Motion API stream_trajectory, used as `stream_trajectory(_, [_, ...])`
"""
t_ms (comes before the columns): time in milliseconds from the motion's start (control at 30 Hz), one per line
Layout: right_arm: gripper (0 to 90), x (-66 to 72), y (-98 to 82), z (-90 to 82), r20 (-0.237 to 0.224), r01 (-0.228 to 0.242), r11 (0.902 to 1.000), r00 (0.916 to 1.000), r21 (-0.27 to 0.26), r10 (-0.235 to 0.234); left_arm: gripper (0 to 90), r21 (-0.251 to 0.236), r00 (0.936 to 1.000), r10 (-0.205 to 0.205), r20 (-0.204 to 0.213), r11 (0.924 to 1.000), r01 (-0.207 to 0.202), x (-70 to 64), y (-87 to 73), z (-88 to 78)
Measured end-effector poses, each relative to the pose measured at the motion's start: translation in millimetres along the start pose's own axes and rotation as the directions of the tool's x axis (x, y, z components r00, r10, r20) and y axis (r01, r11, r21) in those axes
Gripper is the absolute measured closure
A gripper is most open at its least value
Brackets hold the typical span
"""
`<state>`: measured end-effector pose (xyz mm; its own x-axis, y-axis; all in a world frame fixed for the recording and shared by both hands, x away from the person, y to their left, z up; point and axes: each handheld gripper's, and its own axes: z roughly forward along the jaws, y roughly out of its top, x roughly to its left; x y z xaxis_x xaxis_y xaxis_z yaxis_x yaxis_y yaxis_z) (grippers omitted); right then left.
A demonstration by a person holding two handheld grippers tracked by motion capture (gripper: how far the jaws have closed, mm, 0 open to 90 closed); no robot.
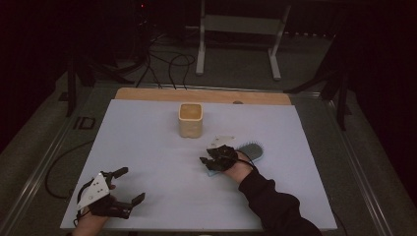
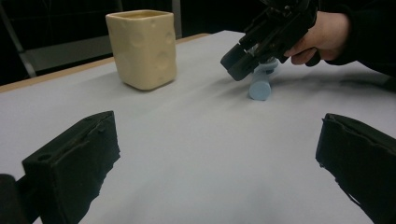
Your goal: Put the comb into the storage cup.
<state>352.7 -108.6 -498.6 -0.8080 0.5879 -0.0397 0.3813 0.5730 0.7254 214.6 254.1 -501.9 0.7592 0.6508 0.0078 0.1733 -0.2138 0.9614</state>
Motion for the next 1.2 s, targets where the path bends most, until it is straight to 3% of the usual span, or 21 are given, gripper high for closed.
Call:
stream_trajectory(433, [89.9,2.7,0.8,1.7,-0.005,0.048,0.9974,0.9988,0.054,-0.048,0.0,0.005,1.0,-0.001,0.002,1.0,0.001,0.2,-0.5,0.1])
stream_trajectory(733, [90.0,5.9,-1.8,2.9,-0.019,0.046,0.9938,0.9988,0.101,-0.044,0.0,0.004,1.0,-0.007,0.006,1.0,0.007,0.2,-0.5,0.1])
stream_trajectory(1200, [90.0,7.4,-8.9,-1.3,-0.033,0.036,0.9926,0.999,0.116,-0.032,0.0,0.006,0.9999,-0.012,0.005,0.9999,0.012,0.2,-0.5,-0.1])
